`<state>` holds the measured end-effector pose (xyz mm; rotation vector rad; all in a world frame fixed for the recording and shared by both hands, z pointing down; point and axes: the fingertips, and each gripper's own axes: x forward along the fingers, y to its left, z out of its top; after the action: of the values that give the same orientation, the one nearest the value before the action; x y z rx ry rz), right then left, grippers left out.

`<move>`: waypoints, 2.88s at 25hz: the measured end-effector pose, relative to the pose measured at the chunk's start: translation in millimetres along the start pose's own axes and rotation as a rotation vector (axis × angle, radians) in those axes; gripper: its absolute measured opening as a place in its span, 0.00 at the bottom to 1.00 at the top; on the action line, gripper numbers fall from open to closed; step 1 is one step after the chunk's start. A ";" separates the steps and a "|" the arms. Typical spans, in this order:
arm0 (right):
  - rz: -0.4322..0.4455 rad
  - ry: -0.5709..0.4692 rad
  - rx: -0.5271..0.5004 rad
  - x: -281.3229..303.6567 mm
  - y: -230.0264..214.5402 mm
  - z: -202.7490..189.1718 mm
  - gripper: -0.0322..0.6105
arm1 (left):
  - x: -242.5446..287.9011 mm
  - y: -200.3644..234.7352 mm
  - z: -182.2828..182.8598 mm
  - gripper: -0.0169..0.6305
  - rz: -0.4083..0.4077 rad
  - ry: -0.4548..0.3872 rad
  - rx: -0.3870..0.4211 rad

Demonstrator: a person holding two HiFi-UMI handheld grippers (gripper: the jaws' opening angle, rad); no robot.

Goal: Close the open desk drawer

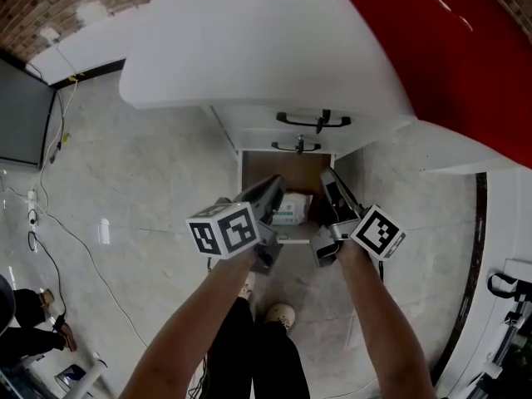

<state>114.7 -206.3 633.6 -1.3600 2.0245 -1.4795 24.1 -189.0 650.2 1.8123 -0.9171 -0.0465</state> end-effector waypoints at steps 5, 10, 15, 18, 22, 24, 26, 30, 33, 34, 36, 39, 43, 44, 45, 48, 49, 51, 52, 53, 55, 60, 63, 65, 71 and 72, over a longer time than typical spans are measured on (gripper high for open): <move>0.016 0.016 -0.057 -35.6 30.7 -11.2 0.06 | -38.4 -43.6 -28.3 0.04 -0.010 0.039 0.136; 0.031 0.120 -0.292 -74.7 82.4 -41.3 0.06 | -96.7 -94.7 -36.3 0.04 -0.005 0.059 0.379; -0.005 0.075 -0.384 -125.2 122.5 -46.6 0.06 | -139.8 -145.8 -40.2 0.04 -0.035 0.059 0.498; -0.019 0.032 -0.382 -154.0 153.7 -41.7 0.06 | -162.3 -177.5 -39.6 0.04 -0.057 0.064 0.511; 0.011 -0.005 -0.345 -185.7 206.6 -32.9 0.06 | -187.8 -223.7 -25.9 0.04 -0.079 0.037 0.517; 0.018 0.000 -0.360 -202.1 232.7 -28.3 0.06 | -199.6 -248.6 -21.8 0.04 -0.091 0.032 0.530; 0.018 0.013 -0.394 -217.8 257.8 -25.5 0.06 | -213.6 -271.2 -20.0 0.04 -0.101 0.039 0.542; 0.036 0.012 -0.419 -237.9 303.3 -25.4 0.06 | -245.7 -298.3 -11.6 0.04 -0.090 0.060 0.588; -0.002 0.004 -0.439 -254.3 321.4 -23.4 0.06 | -265.4 -312.8 -8.0 0.04 -0.091 0.070 0.617; -0.024 -0.005 -0.437 -258.7 324.5 -21.5 0.06 | -270.7 -317.0 -5.8 0.04 -0.092 0.069 0.625; -0.063 -0.031 -0.415 -264.9 330.4 -16.9 0.06 | -280.2 -323.7 -1.0 0.04 -0.092 0.066 0.639; -0.107 -0.072 -0.402 -271.9 342.7 -11.2 0.06 | -291.7 -332.5 4.3 0.04 -0.091 0.060 0.644; -0.131 -0.100 -0.406 -279.0 358.3 -4.6 0.06 | -296.6 -345.5 11.3 0.04 -0.086 0.057 0.649; -0.134 -0.102 -0.406 -280.9 360.1 -4.0 0.06 | -296.3 -348.3 12.5 0.04 -0.087 0.055 0.650; -0.139 -0.103 -0.406 -283.0 360.8 -4.2 0.06 | -295.9 -350.8 13.1 0.04 -0.089 0.053 0.650; -0.157 -0.106 -0.392 -290.0 358.7 -6.6 0.06 | -295.9 -356.6 13.5 0.04 -0.098 0.059 0.657; -0.163 -0.110 -0.386 -291.9 357.8 -6.8 0.06 | -296.3 -357.9 13.9 0.04 -0.100 0.062 0.661; -0.169 -0.119 -0.380 -294.0 356.8 -5.5 0.06 | -297.4 -358.6 15.7 0.04 -0.101 0.065 0.665; -0.172 -0.122 -0.380 -294.0 356.4 -4.3 0.06 | -298.0 -358.0 16.5 0.04 -0.098 0.066 0.667; -0.173 -0.125 -0.381 -293.7 355.5 -2.7 0.06 | -298.5 -357.0 17.1 0.04 -0.094 0.068 0.668; -0.176 -0.133 -0.378 -292.3 353.4 2.3 0.06 | -298.6 -355.5 18.3 0.04 -0.088 0.067 0.668; -0.170 -0.145 -0.379 -290.2 354.2 12.3 0.06 | -298.8 -353.7 23.7 0.04 -0.073 0.045 0.652; -0.174 -0.135 -0.364 -292.1 349.2 8.4 0.06 | -297.7 -351.5 22.2 0.04 -0.065 0.044 0.645; -0.175 -0.125 -0.357 -292.6 347.1 5.1 0.06 | -297.0 -349.2 22.0 0.04 -0.056 0.045 0.640; -0.190 -0.116 -0.348 -293.6 341.5 6.4 0.06 | -294.0 -342.3 20.5 0.04 -0.018 0.046 0.616; -0.188 -0.120 -0.345 -294.0 341.5 7.5 0.06 | -293.9 -341.2 19.9 0.04 -0.013 0.048 0.609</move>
<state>95.0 37.1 254.8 -1.7695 2.1966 -1.1160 -0.2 23.7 253.5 2.3646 -0.9487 0.2969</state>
